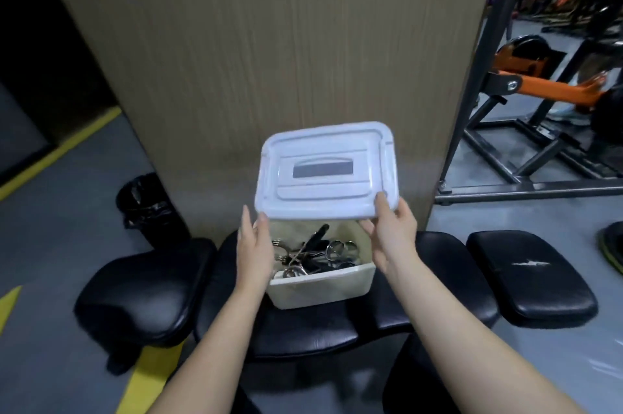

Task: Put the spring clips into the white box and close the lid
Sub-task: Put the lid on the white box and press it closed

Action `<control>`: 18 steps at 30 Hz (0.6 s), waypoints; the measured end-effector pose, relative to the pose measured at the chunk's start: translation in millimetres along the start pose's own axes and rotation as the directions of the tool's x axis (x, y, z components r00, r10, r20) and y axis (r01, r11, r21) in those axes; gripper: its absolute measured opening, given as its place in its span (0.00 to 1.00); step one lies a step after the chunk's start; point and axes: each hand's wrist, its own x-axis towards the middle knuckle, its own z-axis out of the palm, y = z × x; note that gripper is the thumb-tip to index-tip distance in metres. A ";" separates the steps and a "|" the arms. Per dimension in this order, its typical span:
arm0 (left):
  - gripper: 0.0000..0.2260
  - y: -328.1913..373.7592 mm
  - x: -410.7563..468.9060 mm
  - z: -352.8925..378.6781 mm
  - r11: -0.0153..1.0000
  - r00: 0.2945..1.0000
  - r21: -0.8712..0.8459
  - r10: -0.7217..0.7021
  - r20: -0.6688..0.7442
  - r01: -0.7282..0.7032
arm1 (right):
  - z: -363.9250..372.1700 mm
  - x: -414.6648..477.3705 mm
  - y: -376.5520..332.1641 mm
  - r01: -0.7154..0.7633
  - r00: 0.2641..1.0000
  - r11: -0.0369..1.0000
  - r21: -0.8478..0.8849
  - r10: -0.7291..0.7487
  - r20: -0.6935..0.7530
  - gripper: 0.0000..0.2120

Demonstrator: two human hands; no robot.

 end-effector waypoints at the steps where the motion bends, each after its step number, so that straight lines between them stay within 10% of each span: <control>1: 0.31 -2.4 2.5 -6.1 0.998 0.999 -0.046 -0.039 -0.008 0.038 | -2.8 0.2 6.9 -0.072 0.997 0.996 -0.046 0.073 0.011 0.09; 6: 0.27 -15.1 12.2 -26.9 0.985 0.980 -0.018 -0.175 -0.094 0.174 | -9.1 4.5 37.6 -0.165 0.984 0.855 -0.492 0.176 -0.025 0.17; 12: 0.16 -38.6 -1.9 -18.3 0.910 0.981 0.366 -0.178 -0.071 0.192 | -13.6 10.1 47.5 -0.013 0.991 0.085 -0.996 -0.135 -0.025 0.19; 18: 0.16 -42.3 -4.0 -10.5 0.865 0.990 0.485 -0.139 -0.011 0.127 | -28.4 14.3 58.1 0.098 0.986 -0.037 -0.995 -0.135 0.102 0.23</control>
